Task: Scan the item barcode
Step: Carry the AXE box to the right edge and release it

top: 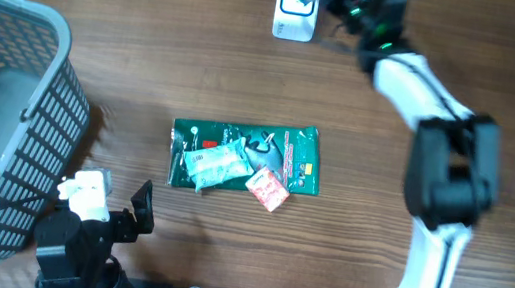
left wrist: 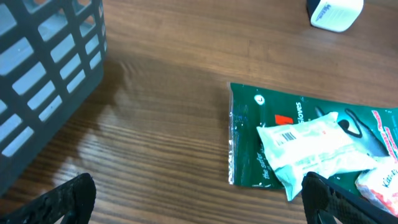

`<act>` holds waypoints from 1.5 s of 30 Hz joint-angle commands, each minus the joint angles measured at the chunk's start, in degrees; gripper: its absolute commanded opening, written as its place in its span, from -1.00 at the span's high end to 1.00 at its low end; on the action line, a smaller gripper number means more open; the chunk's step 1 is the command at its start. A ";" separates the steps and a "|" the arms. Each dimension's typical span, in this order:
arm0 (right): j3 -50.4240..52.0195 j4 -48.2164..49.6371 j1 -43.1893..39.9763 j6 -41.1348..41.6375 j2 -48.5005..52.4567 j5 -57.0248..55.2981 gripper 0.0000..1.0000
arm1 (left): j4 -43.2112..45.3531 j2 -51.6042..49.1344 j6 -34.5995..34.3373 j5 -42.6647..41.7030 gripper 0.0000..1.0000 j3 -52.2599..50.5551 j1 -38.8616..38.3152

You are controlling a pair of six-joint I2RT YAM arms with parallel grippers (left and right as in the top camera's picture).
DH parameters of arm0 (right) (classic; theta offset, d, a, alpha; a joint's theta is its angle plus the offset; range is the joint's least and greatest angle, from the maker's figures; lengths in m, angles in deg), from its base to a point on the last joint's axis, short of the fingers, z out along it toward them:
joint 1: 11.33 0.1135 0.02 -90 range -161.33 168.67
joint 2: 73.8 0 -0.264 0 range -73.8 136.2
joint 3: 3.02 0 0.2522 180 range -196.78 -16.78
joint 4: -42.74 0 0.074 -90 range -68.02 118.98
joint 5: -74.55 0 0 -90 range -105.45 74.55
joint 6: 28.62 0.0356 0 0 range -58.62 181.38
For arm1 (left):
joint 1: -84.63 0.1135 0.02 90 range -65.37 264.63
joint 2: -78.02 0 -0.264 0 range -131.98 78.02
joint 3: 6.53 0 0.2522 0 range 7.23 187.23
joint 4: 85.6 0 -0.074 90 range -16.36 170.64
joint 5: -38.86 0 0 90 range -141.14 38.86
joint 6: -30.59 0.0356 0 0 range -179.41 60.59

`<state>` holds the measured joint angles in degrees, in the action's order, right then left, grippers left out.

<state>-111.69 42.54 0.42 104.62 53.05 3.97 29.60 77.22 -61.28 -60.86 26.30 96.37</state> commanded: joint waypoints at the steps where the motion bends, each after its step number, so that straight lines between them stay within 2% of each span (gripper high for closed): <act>1: -0.87 -17.25 -4.15 -9.27 -13.09 -11.43 0.91 | 0.17 0.42 -0.52 0.15 -1.00 -0.02 0.37; 6: -0.87 -39.98 -11.87 -9.53 -18.32 -21.70 0.91 | 0.17 0.42 -0.52 0.15 -1.00 -0.02 0.37; 10: 0.37 -48.41 -16.50 -13.68 -17.55 -30.99 0.91 | 0.17 0.42 -0.52 0.15 -1.00 -0.02 0.37; 12: 2.16 -48.98 -18.64 -17.92 -16.96 -35.80 0.91 | 0.17 0.42 -0.52 0.15 -1.00 -0.02 0.37; 16: 3.41 -49.64 -21.97 -22.23 -15.61 -38.03 0.91 | 0.17 0.42 -0.52 0.15 -1.00 -0.02 0.37; 22: 3.89 -49.72 -28.17 -24.96 -13.53 -40.00 0.91 | 0.17 0.42 -0.52 0.15 -1.00 -0.02 0.37; 25: 3.89 -50.25 -31.61 -25.88 -11.63 -47.41 0.91 | 0.17 0.42 -0.52 0.15 -1.00 -0.02 0.37; 27: 3.89 -49.83 -35.12 -28.98 -9.84 -49.05 0.81 | 0.17 0.42 -0.52 0.15 -1.00 -0.02 0.37; 30: 3.89 -48.70 -38.86 -29.79 -7.82 -44.81 0.73 | 0.17 0.42 -0.52 0.15 -1.00 -0.02 0.37; 31: 3.89 -48.46 -39.67 -29.79 -7.56 -43.80 0.56 | 0.17 0.42 -0.52 0.15 -1.00 -0.02 0.37; 32: 3.87 -47.74 -40.22 -29.90 -7.56 -43.74 0.03 | 0.17 0.42 -0.52 0.15 -1.00 -0.02 0.37; 33: 3.78 -47.06 -40.39 -30.45 -7.63 -43.69 -0.36 | 0.17 0.42 -0.52 0.15 -1.00 -0.02 0.37; 34: 3.41 -46.97 -40.39 -31.50 -7.76 -43.39 -0.99 | 0.17 0.42 -0.52 0.15 -1.00 -0.02 0.37; 36: 2.12 -47.36 -39.89 -32.89 -8.20 -39.39 -0.99 | 0.17 0.42 -0.52 0.15 -1.00 -0.02 0.37; 41: 1.16 -49.42 -35.30 -32.26 -16.04 -6.69 -1.00 | 0.17 0.42 -0.52 0.15 -1.00 -0.02 0.37; 45: 1.16 -58.18 -27.71 -24.15 -20.48 9.05 -0.99 | 0.17 0.42 -0.52 0.15 -1.00 -0.02 0.37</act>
<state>-108.98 -10.77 -32.39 75.21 36.76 -4.09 29.60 77.22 -61.28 -60.86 26.30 96.37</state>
